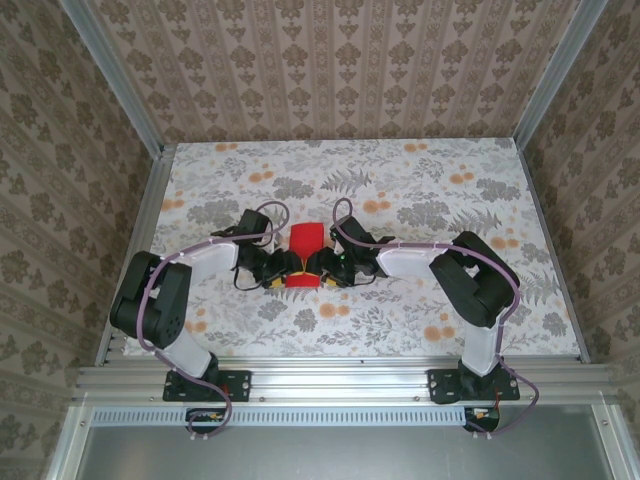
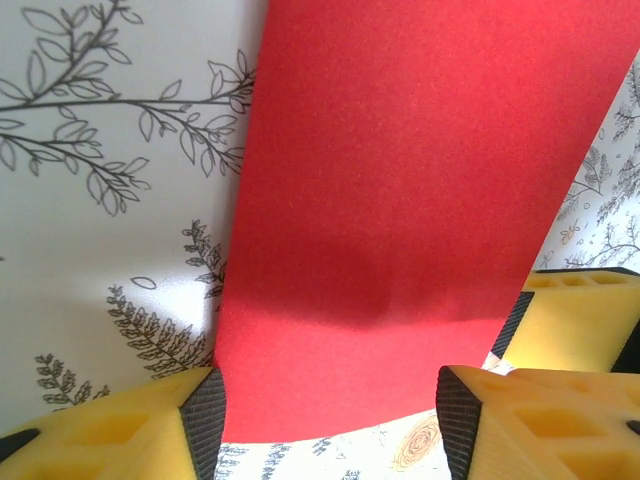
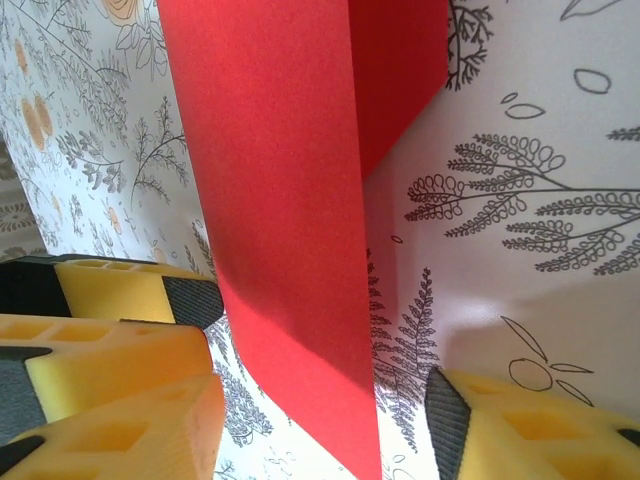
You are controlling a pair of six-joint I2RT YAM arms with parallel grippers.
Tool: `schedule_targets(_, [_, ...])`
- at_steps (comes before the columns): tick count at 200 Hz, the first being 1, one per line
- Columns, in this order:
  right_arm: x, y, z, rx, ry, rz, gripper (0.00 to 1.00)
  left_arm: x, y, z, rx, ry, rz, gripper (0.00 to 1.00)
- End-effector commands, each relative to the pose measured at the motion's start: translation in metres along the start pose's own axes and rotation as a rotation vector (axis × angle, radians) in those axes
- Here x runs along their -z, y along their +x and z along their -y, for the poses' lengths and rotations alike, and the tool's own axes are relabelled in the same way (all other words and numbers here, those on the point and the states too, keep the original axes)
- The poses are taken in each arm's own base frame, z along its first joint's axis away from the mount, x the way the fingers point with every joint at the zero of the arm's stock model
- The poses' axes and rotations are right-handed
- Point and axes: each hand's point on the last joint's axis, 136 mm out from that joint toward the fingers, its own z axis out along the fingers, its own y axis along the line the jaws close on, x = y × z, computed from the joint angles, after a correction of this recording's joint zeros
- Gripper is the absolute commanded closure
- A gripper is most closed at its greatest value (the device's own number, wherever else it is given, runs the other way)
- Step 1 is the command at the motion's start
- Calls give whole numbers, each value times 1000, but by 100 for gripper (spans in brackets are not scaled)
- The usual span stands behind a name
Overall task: Fold a paper plane with a square sheet of paper (pick it up from the middle)
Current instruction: Third fold the triangle at the center of the table.
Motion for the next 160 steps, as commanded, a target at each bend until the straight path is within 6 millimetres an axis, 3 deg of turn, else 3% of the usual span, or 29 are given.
schedule_targets(1, [1,7,-6,-27,-21,-30,46,-1,4,5,8,27,-18,42])
schedule_targets(47, [9,18,-5,-66,-56,-49,60,-2,2,0,13,6,-9,50])
schedule_targets(92, [11,17,-1,-87,-59,-23,84,0,0,3,10,22,-2,53])
schedule_targets(126, [12,14,6,-71,-21,-5,97,11,-7,14,-15,52,35,53])
schedule_targets(160, [18,27,17,-6,57,-89,98,21,-23,41,-72,151,84,53])
